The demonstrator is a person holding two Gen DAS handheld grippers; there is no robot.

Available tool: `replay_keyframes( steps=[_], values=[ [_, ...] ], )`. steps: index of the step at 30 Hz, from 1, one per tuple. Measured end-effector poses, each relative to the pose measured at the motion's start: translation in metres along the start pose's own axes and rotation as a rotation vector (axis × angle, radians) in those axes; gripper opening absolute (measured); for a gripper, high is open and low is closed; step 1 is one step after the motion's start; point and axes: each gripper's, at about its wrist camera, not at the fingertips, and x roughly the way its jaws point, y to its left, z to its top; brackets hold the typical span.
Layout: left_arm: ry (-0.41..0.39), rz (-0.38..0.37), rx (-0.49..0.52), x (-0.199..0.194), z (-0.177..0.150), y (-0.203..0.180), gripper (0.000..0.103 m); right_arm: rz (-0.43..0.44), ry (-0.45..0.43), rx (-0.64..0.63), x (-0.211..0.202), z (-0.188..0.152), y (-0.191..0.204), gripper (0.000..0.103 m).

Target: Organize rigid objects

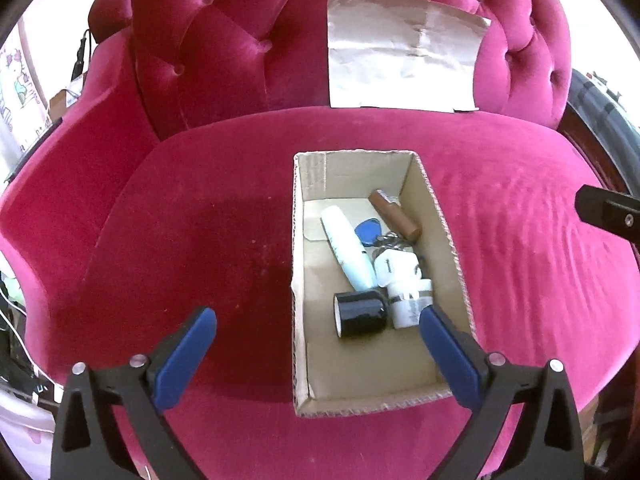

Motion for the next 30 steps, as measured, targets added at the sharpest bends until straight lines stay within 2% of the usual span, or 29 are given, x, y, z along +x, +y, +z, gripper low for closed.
replay_keyframes(
  steps=[6, 12, 19, 25, 30],
  values=[
    [0.008, -0.037, -0.03, -0.026, -0.001, -0.003, 0.103, -0.015, 0.008, -0.013, -0.026, -0.003, 0.006, 0.103],
    [-0.017, -0.025, -0.03, -0.06, -0.003, -0.003, 0.103, -0.022, 0.018, -0.009, -0.054, -0.012, 0.005, 0.103],
    [-0.006, -0.027, -0.026, -0.092, -0.015, -0.006, 0.103, -0.013, 0.001, 0.01, -0.09, -0.022, 0.005, 0.103],
    [-0.027, -0.007, -0.011, -0.108, -0.017, -0.009, 0.103, -0.013, -0.014, 0.016, -0.107, -0.026, 0.008, 0.103],
    [-0.021, -0.014, -0.042, -0.112, -0.022, -0.008, 0.103, -0.01, -0.012, 0.014, -0.112, -0.03, 0.009, 0.103]
  ],
)
